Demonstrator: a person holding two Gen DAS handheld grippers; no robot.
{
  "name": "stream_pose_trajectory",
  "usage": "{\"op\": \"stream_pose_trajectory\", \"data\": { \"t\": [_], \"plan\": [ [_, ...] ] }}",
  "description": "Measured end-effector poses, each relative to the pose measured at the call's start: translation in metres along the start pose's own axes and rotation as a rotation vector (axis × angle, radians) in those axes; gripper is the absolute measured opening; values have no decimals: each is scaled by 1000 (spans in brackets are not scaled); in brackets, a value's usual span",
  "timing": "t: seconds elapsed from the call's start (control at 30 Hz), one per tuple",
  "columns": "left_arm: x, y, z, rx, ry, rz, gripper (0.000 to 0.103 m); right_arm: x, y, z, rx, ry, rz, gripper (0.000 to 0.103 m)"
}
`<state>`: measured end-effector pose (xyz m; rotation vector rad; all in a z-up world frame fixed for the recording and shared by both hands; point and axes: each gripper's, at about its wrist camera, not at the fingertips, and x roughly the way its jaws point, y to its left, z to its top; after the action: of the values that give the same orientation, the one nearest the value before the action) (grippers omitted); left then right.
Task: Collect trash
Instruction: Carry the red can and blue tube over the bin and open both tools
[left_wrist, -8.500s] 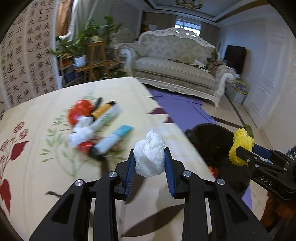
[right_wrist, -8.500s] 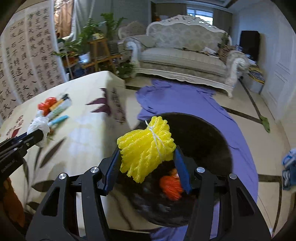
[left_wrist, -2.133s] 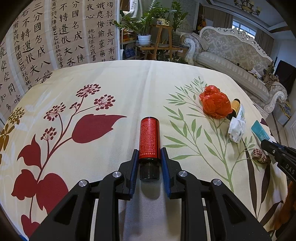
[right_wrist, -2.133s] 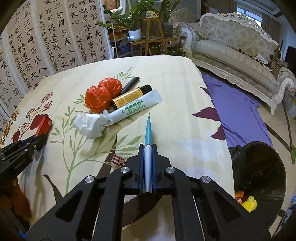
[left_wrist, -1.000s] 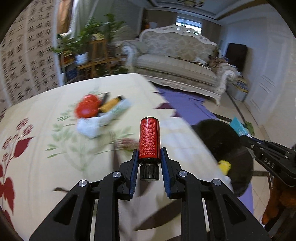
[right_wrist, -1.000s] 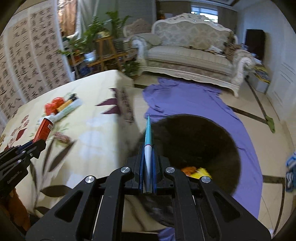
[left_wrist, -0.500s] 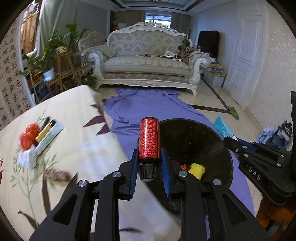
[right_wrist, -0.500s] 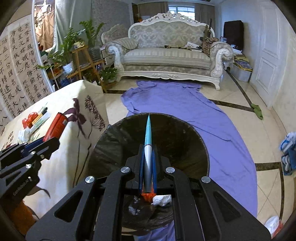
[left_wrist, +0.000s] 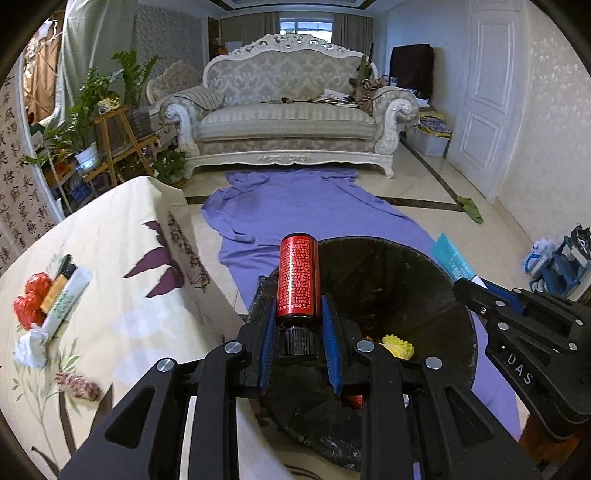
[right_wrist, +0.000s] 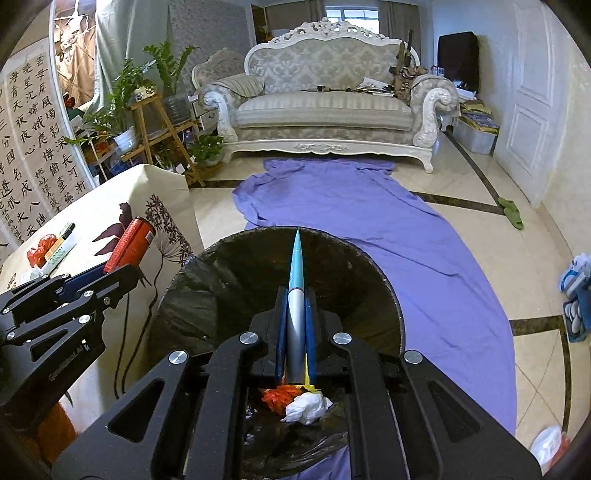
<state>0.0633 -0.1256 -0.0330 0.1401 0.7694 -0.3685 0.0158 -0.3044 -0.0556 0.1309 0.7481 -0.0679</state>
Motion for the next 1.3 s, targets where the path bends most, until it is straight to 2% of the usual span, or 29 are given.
{"op": "stream_pose_trajectory", "data": {
  "t": [0.07,0.13,0.2,0.27,0.4,0.53,0.6,0.9,1.3],
  "plan": [
    [4,-1,-1,2,11,3,27,2,-2,0,10,0,-4,16],
    [7,-1,0,5,21,7,38,2,-5,0,20,-1,-9,20],
    [7,2,0,-8,22,12,45,3,-8,0,27,-2,-10,22],
    [7,3,1,-14,22,14,48,3,-10,0,31,-1,-14,24],
    [4,4,2,-27,11,24,57,1,-12,0,43,-9,-19,36],
    [-2,11,2,-48,3,26,67,-2,-11,2,51,-17,-18,44],
    [-6,18,3,-65,-4,34,67,-2,-9,2,50,-18,-17,47],
    [-26,51,0,-120,-23,75,69,-7,10,5,29,-24,12,50],
    [-63,114,-26,-219,-36,183,70,-9,76,6,-66,-15,115,55]
  ]
}}
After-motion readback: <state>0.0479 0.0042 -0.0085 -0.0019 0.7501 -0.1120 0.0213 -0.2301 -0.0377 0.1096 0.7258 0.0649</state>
